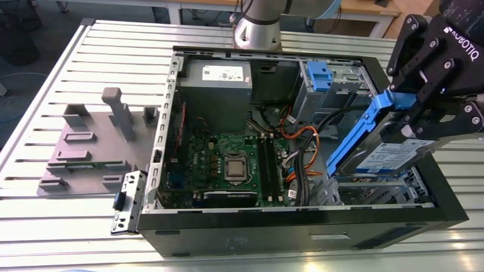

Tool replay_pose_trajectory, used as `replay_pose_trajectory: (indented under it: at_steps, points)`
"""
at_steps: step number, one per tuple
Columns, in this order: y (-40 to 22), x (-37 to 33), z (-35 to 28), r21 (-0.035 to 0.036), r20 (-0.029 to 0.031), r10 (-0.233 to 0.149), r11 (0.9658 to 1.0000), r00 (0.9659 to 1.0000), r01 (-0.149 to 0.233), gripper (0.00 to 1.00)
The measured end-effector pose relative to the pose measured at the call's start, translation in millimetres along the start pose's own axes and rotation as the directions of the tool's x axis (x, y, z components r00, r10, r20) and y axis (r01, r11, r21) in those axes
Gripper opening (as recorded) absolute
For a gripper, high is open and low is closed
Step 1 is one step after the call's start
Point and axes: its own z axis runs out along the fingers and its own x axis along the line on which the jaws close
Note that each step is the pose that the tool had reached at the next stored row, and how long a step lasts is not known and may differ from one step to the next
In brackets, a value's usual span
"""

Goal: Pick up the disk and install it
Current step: 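Pick up the disk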

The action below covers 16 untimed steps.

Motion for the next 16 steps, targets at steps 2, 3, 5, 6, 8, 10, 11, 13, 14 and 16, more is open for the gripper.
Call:
replay_pose_trajectory:
  at_steps: [2,3,5,6,8,10,11,13,14,16]
  points:
    - [-0.4,0.0,0.2,0.0000,0.0000,0.000,1.0000,1.0000,0.000,0.36]
    - [-0.6,0.0,0.3,0.0000,0.0000,0.000,1.0000,1.0000,0.000,0.36]
    - [-0.9,0.0,0.4,0.0000,-0.0001,0.000,1.0000,1.0000,0.000,0.36]
    - [-1.1,0.0,0.5,0.0000,-0.0001,0.000,1.0000,1.0000,0.000,0.36]
    - [-1.6,-0.1,0.7,0.0000,0.0000,0.000,1.0000,1.0000,0.000,0.36]
    - [-2.0,-0.1,0.9,0.0000,0.0000,0.000,1.0000,1.0000,0.000,0.36]
    - [-2.2,-0.1,1.0,0.0000,0.0000,0.000,1.0000,1.0000,0.000,0.36]
    - [-2.7,-0.1,1.2,0.0000,0.0000,0.000,1.0000,1.0000,0.000,0.36]
    - [-2.9,-0.1,1.3,0.0000,0.0000,0.000,1.0000,1.0000,0.000,0.36]
    - [-3.4,-0.1,1.5,0.0000,0.0000,0.000,1.0000,1.0000,0.000,0.36]
